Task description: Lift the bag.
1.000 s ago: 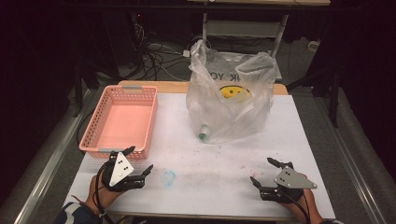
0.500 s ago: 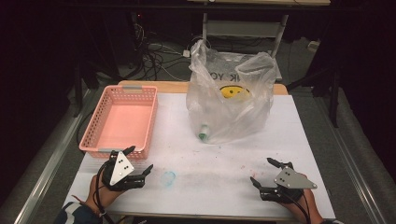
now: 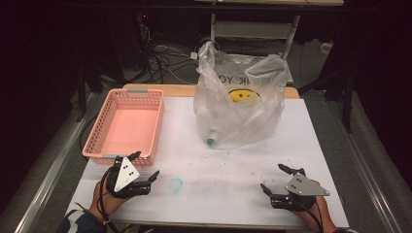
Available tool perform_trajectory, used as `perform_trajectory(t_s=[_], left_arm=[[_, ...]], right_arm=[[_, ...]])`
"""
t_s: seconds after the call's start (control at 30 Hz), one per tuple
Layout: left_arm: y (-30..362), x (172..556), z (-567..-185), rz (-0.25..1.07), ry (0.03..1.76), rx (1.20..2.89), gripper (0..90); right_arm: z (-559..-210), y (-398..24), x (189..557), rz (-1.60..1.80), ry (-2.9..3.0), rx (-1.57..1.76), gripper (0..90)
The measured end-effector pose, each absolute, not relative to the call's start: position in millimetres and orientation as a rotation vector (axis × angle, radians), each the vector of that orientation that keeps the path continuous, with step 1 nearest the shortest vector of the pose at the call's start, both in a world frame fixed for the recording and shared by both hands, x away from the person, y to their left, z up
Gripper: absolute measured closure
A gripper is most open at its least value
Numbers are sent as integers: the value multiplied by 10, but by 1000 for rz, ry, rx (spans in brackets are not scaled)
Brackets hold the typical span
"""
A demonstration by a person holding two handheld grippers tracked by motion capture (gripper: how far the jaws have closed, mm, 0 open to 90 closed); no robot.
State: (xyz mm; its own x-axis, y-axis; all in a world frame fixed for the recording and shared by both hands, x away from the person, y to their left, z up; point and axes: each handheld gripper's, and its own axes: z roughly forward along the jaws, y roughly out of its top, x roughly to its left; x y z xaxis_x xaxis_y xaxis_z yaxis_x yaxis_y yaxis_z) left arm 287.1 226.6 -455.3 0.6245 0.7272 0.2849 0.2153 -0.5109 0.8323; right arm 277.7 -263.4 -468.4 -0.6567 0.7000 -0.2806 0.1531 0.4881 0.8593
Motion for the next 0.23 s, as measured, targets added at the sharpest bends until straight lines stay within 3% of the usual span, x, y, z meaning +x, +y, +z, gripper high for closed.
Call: perform_trajectory(t_s=[0.23], left_arm=[[2264, 2898, -4546, 812, 750, 2037, 160]], right_arm=[[-4678, -2649, 2790, 1137, 2107, 708, 164]])
